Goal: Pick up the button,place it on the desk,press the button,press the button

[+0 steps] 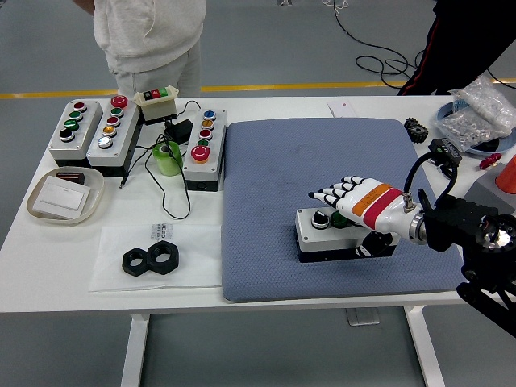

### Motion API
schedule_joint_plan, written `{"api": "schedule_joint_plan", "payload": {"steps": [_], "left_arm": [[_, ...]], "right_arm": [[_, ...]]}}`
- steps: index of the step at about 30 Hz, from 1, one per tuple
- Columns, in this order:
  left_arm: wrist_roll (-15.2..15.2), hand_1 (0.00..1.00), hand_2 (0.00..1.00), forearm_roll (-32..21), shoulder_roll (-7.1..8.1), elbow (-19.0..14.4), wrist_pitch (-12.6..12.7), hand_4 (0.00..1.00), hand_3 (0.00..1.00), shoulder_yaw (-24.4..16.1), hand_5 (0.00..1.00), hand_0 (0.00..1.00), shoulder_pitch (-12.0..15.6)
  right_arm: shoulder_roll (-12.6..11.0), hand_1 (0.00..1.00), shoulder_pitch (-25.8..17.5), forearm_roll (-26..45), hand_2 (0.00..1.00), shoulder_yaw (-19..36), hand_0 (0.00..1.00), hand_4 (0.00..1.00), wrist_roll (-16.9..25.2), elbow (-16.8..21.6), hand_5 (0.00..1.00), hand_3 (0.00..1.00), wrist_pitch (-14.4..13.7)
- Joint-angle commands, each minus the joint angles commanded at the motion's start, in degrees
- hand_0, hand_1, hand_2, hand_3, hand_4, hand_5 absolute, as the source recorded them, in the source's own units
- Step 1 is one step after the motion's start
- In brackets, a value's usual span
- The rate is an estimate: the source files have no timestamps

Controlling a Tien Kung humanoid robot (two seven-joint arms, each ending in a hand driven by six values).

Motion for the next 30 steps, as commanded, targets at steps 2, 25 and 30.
{"api": "schedule_joint_plan", "payload": {"steps": [2,25,30], "left_arm": [[0.0,0.914,0.984,0.1,0.03,0.0,0.0,0.614,0.94,-0.1,0.998,0.742,0.1],[0.3,0.914,0.984,-0.1,0.45,0.0,0.2,0.614,0.94,-0.9,0.998,0.743,1.9],[0.3,0.914,0.984,-0.4,0.53,0.0,0.3,0.614,0.94,-0.9,0.998,0.743,2.2]], "right_arm": [[-0.3,0.967,0.1,0.0,0.998,0.4,0.986,0.915,0.0,0.8,0.116,0.998,0.2],[-8.3,0.959,4.1,0.0,0.998,7.6,0.976,0.944,0.6,8.8,0.171,0.998,1.7],[-11.4,0.959,6.9,0.0,0.998,9.5,0.976,0.944,0.8,10.1,0.171,0.998,2.0]]}}
